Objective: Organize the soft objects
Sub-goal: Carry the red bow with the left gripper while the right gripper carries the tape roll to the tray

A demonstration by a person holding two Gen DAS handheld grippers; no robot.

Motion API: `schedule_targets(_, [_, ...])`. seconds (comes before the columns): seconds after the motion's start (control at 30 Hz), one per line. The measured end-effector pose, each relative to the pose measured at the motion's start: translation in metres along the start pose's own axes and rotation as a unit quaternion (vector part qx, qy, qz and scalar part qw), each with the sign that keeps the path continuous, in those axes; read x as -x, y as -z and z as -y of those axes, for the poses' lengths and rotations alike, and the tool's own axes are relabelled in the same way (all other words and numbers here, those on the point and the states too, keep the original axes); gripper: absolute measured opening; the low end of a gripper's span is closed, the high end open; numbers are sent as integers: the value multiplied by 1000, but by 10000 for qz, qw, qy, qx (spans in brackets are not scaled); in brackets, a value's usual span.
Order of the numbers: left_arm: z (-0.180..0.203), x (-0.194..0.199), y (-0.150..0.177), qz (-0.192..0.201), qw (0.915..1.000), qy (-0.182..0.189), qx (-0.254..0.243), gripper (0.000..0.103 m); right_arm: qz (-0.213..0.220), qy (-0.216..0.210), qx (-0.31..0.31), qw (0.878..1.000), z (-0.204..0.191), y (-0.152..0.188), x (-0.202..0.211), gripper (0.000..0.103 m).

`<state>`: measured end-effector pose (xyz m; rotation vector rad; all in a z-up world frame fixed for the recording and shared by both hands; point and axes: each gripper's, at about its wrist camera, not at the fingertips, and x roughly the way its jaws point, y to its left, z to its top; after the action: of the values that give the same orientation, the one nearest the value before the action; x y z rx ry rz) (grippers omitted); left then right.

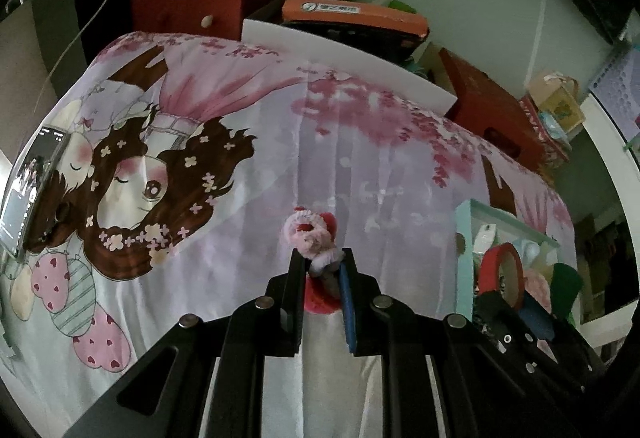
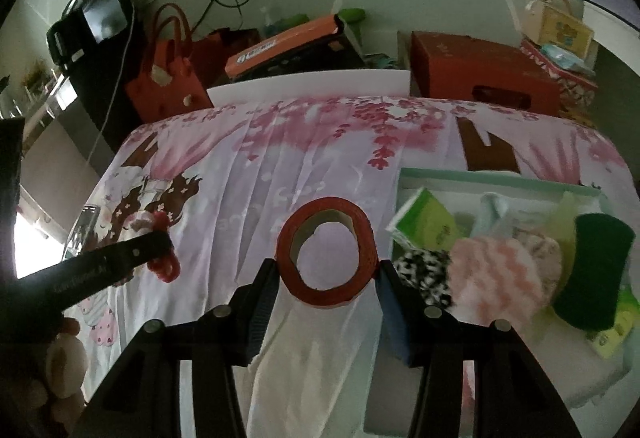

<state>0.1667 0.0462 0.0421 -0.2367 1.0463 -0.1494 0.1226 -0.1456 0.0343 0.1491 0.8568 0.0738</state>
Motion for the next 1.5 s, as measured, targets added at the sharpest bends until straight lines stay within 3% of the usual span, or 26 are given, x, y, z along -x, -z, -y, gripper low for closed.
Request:
schedule_targets(0.37, [29,13,9,97,9989,171,-426,16,76,115,-348,9993,31,13,23,53])
schedule_targets(0.57, [57,14,16,27,9959,496,-754,16,232,296,-625,9973,59,14,40,53])
schedule_targets(1.13, [152,-9,64,-678,9696,1181,-2032,16,311,1114,-1810,9767,170,32,75,53])
schedule_targets(1.5, [168,-29,84,-1073,9607,1148,-2287,17,47,1123,-1924,9749,186,42,68,53])
